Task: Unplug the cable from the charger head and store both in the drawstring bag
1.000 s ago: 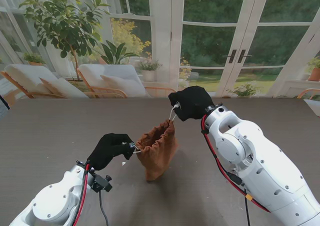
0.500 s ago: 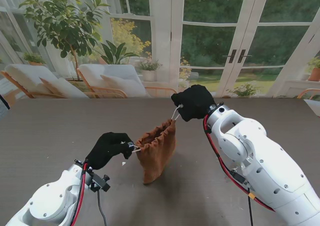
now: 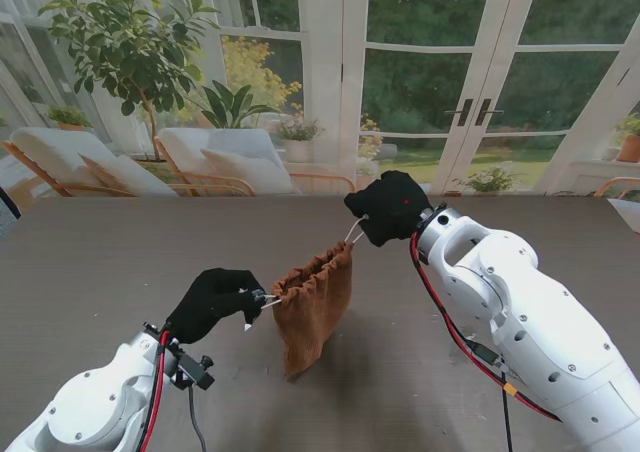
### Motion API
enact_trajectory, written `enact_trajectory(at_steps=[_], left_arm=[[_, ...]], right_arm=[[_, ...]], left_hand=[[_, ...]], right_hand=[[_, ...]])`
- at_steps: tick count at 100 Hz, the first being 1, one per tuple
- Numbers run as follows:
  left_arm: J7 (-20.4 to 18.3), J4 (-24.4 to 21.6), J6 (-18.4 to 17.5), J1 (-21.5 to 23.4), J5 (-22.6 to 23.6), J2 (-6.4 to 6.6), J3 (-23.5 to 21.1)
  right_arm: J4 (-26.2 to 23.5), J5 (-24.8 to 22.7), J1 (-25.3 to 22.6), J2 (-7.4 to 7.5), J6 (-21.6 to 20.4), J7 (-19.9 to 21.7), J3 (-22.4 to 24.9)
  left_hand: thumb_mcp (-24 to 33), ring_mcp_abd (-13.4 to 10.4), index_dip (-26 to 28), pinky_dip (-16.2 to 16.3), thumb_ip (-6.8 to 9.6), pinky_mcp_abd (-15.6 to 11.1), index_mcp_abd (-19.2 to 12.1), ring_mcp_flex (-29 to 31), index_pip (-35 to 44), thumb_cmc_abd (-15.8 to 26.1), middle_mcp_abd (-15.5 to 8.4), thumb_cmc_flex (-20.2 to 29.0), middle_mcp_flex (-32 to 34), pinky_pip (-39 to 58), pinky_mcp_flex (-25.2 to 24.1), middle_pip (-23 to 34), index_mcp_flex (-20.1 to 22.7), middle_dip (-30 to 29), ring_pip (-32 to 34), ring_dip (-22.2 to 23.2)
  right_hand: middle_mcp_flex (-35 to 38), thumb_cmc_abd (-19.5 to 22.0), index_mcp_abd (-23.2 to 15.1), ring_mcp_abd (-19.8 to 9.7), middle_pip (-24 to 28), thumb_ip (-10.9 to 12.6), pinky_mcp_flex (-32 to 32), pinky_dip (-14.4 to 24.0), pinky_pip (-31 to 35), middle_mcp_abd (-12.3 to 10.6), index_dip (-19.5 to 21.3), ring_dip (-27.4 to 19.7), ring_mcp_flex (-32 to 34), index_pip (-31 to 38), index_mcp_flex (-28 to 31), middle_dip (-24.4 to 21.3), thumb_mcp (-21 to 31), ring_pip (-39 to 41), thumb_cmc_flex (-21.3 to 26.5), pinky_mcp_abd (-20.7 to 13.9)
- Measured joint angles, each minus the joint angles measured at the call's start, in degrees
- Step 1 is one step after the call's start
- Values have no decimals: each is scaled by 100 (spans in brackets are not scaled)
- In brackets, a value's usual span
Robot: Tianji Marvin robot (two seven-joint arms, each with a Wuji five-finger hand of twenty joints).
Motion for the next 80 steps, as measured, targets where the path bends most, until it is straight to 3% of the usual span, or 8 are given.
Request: enact_trajectory(at_steps=[80], left_arm=[[-293,-187,-182,250,-65,70,-304]], right_arm=[[454,-251,313,82,-599,-233,-175]], left_hand=[[0,-10,-14,0,0,-3,-2,19,0,0,-3,0,38,3,0,0,0,-5,5,0]], right_hand=[[0,23,-81,-65,55,-1,0,0,0,-66,0,41,0,3,-15,0,0,0,-59,-132]])
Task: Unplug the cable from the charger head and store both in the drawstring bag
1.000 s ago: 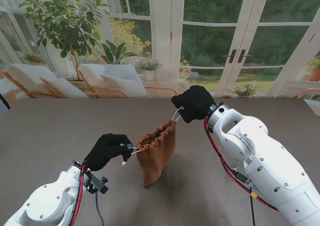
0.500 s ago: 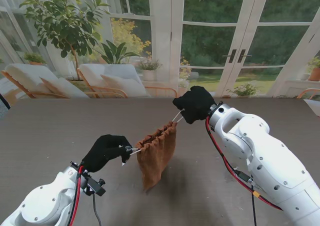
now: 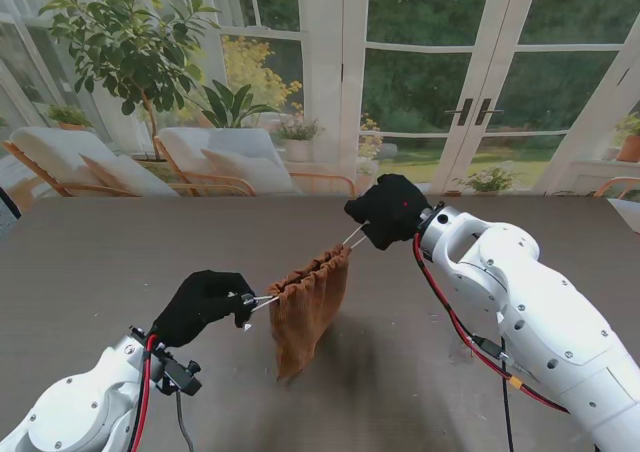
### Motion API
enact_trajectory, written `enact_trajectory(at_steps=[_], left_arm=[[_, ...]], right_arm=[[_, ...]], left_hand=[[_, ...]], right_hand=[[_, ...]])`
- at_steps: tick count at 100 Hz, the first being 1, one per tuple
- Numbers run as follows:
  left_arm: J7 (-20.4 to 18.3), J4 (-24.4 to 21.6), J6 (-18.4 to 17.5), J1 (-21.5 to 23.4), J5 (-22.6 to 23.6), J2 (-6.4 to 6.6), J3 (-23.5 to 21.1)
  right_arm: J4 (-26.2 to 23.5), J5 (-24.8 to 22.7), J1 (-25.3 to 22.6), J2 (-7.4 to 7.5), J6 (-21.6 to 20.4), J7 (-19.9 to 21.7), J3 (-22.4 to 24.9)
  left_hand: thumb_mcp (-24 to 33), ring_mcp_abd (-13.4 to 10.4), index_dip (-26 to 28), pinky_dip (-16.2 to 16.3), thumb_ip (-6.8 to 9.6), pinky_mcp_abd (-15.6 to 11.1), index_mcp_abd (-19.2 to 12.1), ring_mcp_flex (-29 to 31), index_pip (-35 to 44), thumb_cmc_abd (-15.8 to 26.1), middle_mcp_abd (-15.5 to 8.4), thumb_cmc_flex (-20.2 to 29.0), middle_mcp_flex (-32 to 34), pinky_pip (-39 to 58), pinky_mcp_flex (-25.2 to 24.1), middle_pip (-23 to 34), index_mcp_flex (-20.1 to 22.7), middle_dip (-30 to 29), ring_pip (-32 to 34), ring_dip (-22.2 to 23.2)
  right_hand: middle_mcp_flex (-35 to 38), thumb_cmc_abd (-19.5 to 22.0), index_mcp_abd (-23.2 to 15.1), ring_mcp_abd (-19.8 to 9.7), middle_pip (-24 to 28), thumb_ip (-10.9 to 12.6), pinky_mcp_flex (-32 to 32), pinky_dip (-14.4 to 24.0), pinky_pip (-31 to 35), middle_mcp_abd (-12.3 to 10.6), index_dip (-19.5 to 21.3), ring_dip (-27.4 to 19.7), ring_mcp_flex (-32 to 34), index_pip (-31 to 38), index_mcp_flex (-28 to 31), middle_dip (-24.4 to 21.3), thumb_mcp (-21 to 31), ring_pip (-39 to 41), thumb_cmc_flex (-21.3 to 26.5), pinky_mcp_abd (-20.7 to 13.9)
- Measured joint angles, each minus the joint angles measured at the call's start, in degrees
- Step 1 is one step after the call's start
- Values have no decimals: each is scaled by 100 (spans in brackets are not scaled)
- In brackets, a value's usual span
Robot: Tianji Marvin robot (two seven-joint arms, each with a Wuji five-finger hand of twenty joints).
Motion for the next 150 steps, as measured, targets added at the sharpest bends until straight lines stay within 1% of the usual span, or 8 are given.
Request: enact_trajectory(at_steps=[20,23,71,105,113,150], left_arm=[[42,-40,-112,52,14,5,-13],[60,-49,-127,62,18,5,-15],[228,-260,-273,210,88,3,-47],[418,-461,-398,406,180,-3,-117],[448,-505,-417,453,195,-5,-136],[600,-719,-444,651,322,-13,-200]], right_arm=[[130,-36,77,13,-77,-66,-85],[154,-42,91,15,-82,-72,-100],[466,-160,302,47,-129,-72,-206],[615,-167,418,65,-116,-44,-296],[660,-167,450,65,-111,-38,-323],[821,-167,565,74,-85,6,-391]], left_hand=[[0,-12,0,0,0,-1,0,21,0,0,-1,0,24,0,77,0,1,-9,42,0],[0,-18,-1,0,0,-1,0,116,0,0,-4,0,37,2,141,0,2,-54,48,0],[49,-23,-5,0,1,-1,-13,122,0,0,-11,-68,43,8,141,1,4,-63,56,0],[54,-34,-10,-31,1,-1,-14,132,0,5,-11,-79,49,51,141,2,4,-143,76,0],[55,-35,-10,-31,1,-1,-14,132,0,6,-11,-81,51,53,141,2,4,-145,83,0],[56,-40,-16,-31,1,-1,-14,140,-14,8,-12,-88,60,61,170,4,40,-206,100,0]], right_hand=[[0,2,-2,-4,0,0,0,0,0,-7,0,1,0,1,-1,0,0,0,-1,-7],[0,3,-2,-6,0,0,0,0,0,-8,0,1,0,1,-2,0,0,0,-1,-9],[0,10,-9,-20,1,-2,0,0,0,-22,0,2,0,5,-16,0,0,0,-7,-65],[0,12,-18,-31,1,-3,0,0,0,-34,0,10,0,6,-25,0,0,0,-10,-67],[0,16,-99,-31,1,-4,1,0,0,-34,0,10,0,9,-29,0,0,0,-73,-67],[0,17,-99,-32,1,-5,1,0,0,-35,0,11,0,11,-31,0,0,0,-73,-67]])
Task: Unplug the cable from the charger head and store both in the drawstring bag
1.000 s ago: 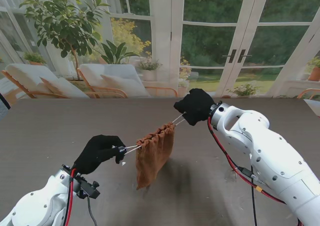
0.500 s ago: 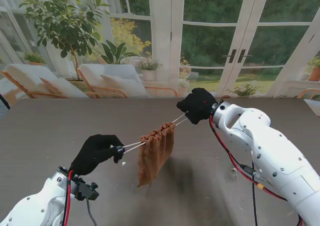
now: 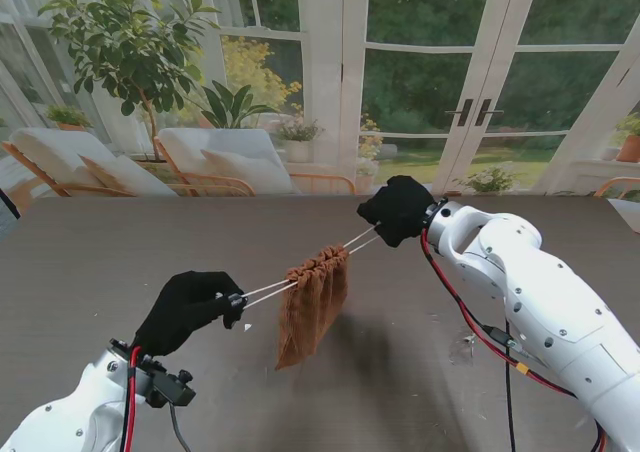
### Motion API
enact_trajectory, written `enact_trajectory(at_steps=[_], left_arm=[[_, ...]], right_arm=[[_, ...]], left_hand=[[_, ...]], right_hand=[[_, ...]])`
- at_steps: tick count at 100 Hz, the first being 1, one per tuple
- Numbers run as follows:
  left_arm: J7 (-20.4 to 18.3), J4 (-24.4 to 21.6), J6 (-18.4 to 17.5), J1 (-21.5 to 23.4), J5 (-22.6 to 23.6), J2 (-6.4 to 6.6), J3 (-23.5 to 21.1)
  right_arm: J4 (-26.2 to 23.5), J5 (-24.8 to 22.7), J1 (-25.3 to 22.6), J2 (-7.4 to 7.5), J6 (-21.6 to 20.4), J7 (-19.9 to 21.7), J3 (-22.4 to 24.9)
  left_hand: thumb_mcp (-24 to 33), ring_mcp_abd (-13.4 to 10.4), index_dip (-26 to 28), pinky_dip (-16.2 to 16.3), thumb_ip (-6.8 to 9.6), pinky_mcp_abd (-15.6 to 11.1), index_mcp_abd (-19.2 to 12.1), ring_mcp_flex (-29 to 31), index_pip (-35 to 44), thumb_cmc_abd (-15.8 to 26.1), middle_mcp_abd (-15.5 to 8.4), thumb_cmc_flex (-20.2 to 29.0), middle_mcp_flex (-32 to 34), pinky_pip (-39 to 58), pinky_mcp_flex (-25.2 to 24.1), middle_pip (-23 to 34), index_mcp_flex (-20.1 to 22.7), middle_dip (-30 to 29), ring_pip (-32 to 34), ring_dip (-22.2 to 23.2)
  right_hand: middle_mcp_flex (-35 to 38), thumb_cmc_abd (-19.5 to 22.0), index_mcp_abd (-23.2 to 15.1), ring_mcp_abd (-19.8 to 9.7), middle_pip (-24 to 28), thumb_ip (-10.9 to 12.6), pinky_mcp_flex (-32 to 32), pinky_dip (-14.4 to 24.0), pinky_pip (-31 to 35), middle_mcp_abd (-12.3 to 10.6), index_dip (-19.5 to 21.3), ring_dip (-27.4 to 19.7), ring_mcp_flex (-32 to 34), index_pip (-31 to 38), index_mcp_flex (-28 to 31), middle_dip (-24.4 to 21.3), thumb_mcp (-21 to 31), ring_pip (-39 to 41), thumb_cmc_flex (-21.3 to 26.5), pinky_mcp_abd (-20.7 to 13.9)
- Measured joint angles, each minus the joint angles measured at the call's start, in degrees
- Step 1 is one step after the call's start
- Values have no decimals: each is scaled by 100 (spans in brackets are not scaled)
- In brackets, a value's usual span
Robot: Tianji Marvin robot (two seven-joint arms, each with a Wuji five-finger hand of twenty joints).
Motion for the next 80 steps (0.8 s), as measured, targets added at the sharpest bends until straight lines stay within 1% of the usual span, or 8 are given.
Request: enact_trajectory(at_steps=[31,33,37,52,63,65,80], left_arm=[[98,-162,37,96,98,-14,-36],[103,-173,39,106,102,-16,-43],[112,-196,40,126,107,-18,-59],[161,-276,39,211,123,-23,-106],[193,-323,39,267,142,-27,-127],[199,-332,39,279,145,-28,-132],[242,-409,39,370,176,-35,-178]], right_arm=[[268,33,228,3,79,-9,-214],[289,39,243,3,86,-10,-227],[323,47,269,3,95,-13,-248],[420,57,347,3,111,-32,-318],[449,65,379,3,132,-27,-348],[454,66,385,3,134,-25,-354],[501,84,438,2,157,-9,-406]], left_hand=[[1,-15,-10,0,0,-2,0,3,-12,65,0,-28,3,6,49,0,1,-5,41,0],[1,-15,-12,-1,0,-2,0,3,-15,65,0,-28,3,6,48,0,1,-5,42,0],[1,-15,-16,-1,0,-2,0,3,-24,66,0,-28,3,7,49,0,1,-6,43,0],[1,-17,-27,-3,0,-4,0,3,-50,68,0,-28,3,9,51,0,2,-8,43,0],[2,-18,-33,-5,0,-4,0,4,-55,68,0,-29,3,10,51,0,2,-8,44,0],[2,-18,-33,-5,0,-4,0,4,-57,68,0,-29,3,10,51,0,2,-8,44,0],[2,-19,-34,-10,1,-4,0,4,-90,68,0,-30,3,12,51,0,2,-9,45,0]], right_hand=[[0,1,0,-1,0,-4,0,0,0,-1,0,0,0,2,-2,0,0,0,-3,0],[0,1,-1,-1,0,-57,0,0,0,-1,0,0,0,2,-3,0,0,0,-3,0],[0,1,-3,-1,0,-57,0,0,0,-1,0,0,0,2,-3,0,0,0,-4,0],[1,2,-11,-1,0,-59,0,0,0,-1,0,1,0,52,26,0,0,0,-174,0],[1,2,-11,-1,0,-64,0,0,0,-1,0,1,0,66,29,0,0,0,-210,0],[1,3,-11,-1,0,-108,0,0,0,-1,0,1,0,66,30,0,-1,0,-212,-1],[1,2,-11,-1,0,-111,0,0,0,-1,0,1,0,68,31,0,-1,0,-223,-1]])
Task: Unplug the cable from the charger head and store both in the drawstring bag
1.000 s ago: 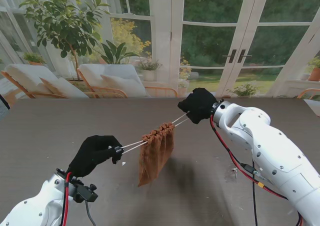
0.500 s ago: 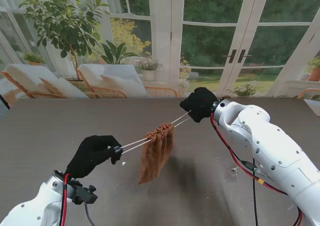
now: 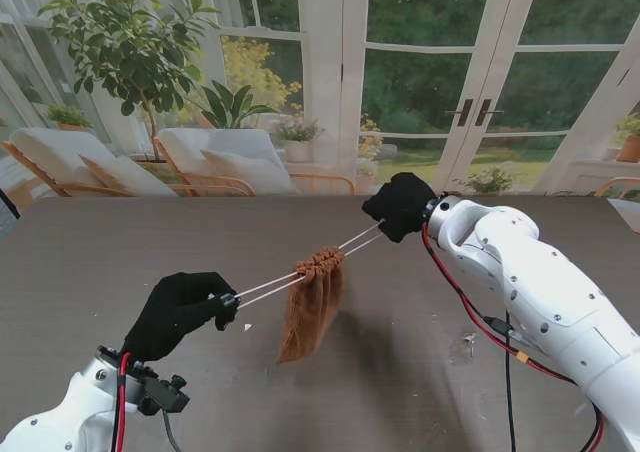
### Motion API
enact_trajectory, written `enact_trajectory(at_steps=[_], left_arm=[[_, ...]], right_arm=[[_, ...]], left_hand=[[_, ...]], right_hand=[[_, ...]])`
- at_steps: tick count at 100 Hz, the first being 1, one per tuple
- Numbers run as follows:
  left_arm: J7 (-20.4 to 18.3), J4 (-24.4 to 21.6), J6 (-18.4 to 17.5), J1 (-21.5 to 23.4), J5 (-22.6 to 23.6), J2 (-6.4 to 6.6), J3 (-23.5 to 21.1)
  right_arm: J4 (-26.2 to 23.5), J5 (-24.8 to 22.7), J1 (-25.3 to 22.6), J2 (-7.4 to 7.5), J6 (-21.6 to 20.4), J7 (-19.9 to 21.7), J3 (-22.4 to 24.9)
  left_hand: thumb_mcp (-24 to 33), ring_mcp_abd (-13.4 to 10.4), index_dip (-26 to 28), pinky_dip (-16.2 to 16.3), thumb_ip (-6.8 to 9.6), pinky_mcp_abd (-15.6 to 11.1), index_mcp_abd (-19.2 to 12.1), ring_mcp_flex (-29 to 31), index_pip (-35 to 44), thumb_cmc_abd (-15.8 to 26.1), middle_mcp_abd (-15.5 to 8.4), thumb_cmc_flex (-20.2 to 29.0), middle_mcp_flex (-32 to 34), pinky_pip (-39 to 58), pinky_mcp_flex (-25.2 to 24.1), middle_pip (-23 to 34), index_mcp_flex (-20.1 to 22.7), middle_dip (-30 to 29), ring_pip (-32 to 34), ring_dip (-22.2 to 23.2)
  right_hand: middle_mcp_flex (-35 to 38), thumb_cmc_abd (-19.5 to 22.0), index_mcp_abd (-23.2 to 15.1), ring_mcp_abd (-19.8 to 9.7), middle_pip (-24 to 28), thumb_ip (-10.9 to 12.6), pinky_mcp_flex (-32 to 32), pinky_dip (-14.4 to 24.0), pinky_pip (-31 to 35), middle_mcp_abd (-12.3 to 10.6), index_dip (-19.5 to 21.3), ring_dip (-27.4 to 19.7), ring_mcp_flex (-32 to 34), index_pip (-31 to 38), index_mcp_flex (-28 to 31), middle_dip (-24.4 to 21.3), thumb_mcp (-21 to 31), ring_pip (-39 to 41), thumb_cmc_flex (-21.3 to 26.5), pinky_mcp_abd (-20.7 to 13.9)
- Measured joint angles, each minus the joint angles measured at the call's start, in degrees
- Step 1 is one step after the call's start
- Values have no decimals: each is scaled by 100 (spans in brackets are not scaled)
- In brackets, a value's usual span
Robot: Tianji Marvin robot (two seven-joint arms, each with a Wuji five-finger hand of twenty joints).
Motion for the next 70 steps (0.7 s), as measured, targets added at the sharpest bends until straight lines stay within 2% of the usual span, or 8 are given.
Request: enact_trajectory(at_steps=[70], left_arm=[[116,-177,153,102,122,-22,-14]], right_arm=[[258,65,177,-3,92,-22,-186]], left_hand=[[1,-12,-27,-63,1,0,0,1,-69,4,0,0,0,44,0,0,0,0,11,0]], right_hand=[[0,1,0,0,0,-2,0,0,0,-1,1,0,0,2,5,1,-5,0,-12,0]])
